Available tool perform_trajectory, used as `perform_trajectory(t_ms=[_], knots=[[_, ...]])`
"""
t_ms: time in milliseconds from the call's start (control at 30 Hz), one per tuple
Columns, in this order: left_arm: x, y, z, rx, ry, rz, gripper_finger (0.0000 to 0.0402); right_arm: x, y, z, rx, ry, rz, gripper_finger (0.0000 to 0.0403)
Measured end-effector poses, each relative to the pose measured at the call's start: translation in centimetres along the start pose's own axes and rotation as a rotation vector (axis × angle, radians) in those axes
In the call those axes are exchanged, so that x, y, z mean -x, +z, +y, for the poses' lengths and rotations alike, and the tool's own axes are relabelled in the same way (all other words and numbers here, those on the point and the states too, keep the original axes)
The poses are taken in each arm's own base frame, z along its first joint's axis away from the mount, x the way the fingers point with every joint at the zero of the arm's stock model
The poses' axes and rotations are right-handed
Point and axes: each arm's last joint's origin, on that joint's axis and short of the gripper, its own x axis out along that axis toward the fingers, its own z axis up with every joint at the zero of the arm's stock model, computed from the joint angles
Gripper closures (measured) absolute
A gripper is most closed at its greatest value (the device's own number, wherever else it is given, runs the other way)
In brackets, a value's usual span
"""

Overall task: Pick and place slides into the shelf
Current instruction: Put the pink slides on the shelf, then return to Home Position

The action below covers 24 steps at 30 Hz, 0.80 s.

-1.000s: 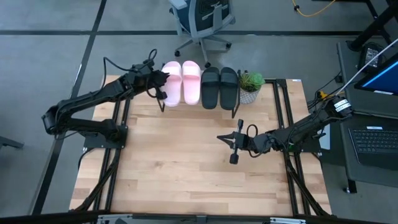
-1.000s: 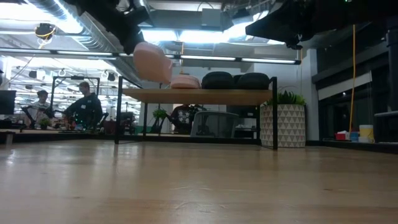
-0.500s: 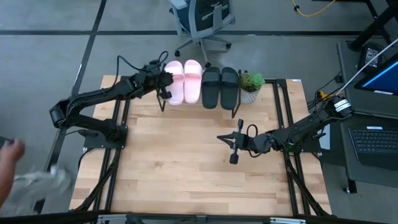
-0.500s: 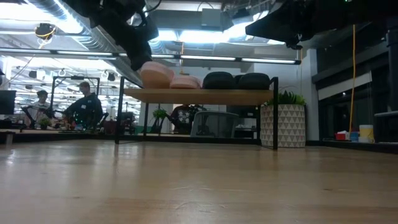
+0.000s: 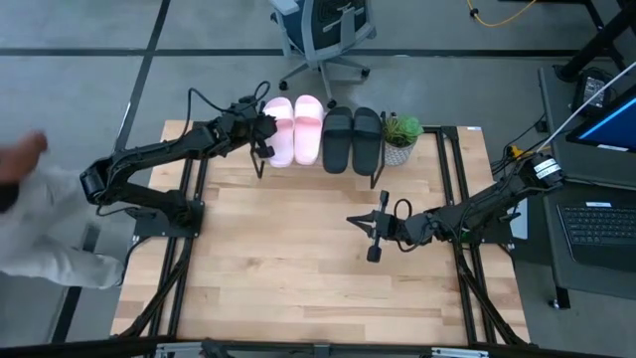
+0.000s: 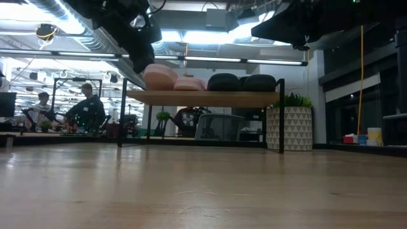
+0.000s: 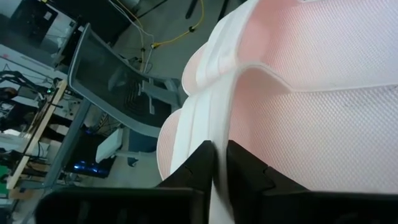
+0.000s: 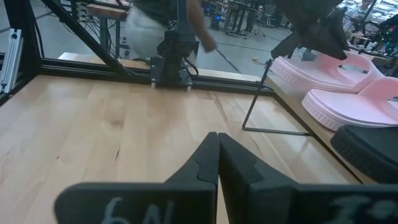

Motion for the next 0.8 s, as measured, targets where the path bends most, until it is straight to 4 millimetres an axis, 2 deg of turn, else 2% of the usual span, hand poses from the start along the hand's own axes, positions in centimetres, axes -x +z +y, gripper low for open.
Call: perform_trajectory(t_ms=[567,800], knots=[[0.0,-0.4,-0.3,-0.022,-0.025,0.043,0.0309,0.0,0.0,0.0,-0.021,0.0,0.002,0.0393],[1.4,-0.1,0.4,-0.005,0.006,0.003,0.0292,0.0,-0.1,0.0,-0.019,0.001,0.012,0.0393]])
